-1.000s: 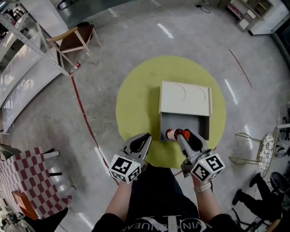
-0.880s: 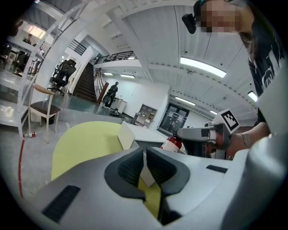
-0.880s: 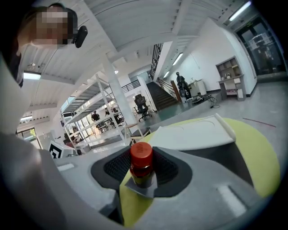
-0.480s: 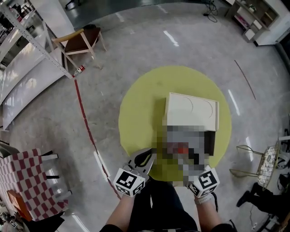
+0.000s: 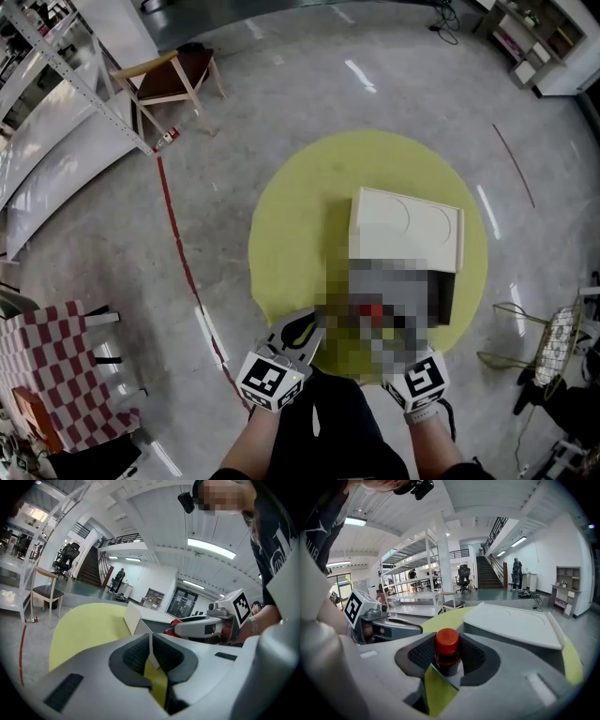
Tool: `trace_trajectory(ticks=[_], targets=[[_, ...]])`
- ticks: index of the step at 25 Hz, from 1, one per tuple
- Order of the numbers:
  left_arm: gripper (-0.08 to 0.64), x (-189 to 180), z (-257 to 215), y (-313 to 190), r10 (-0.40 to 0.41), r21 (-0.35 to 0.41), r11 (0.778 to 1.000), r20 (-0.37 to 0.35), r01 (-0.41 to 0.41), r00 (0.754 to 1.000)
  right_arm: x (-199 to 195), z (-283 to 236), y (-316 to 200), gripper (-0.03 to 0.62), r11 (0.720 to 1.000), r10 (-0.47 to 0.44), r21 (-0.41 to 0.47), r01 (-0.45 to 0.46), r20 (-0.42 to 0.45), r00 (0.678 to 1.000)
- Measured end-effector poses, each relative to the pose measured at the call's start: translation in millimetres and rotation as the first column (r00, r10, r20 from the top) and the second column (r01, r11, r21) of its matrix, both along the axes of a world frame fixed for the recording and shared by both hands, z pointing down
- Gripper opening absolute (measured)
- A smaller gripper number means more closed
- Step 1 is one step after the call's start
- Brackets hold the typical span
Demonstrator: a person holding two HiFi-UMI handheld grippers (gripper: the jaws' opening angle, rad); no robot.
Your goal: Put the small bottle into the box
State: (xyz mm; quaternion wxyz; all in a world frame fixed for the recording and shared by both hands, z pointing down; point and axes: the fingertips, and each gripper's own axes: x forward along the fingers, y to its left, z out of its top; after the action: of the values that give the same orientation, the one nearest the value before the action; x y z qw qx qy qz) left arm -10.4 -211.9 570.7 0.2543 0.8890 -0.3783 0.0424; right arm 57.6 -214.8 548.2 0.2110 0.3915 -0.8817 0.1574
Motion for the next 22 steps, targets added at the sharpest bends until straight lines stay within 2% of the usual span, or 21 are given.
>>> trace_trajectory(ticks=[5,14,19,22], targets=[[0.026,-6,1,0,-0.020,-0.005,1.000,-0.003,0.020,1.000,1,8,3,0.143,1.000,-0.015,0.009,0.016,-0.049,0.999],[0.026,-11,-3,1,-0.030,-0.004,1.000,-0.008,0.030,1.000,-3,5,1,0.143,1.000,-0.013,-0.005,0.013,-0.059,0.998],[0.026,-10,-3,6,-0.030,0.001,1.000,-0.006,0.030,1.000,-3,2,4,0.146,1.000,-0.009,-0.018,0.009,-0.028,1.000],[0.026,-11,-5,8,-0.030,0.004,1.000,-0.004,0.030,1.000,-2,-3,6,0.151,1.000,0.020,-0.017,-0.019,0.033,0.999]])
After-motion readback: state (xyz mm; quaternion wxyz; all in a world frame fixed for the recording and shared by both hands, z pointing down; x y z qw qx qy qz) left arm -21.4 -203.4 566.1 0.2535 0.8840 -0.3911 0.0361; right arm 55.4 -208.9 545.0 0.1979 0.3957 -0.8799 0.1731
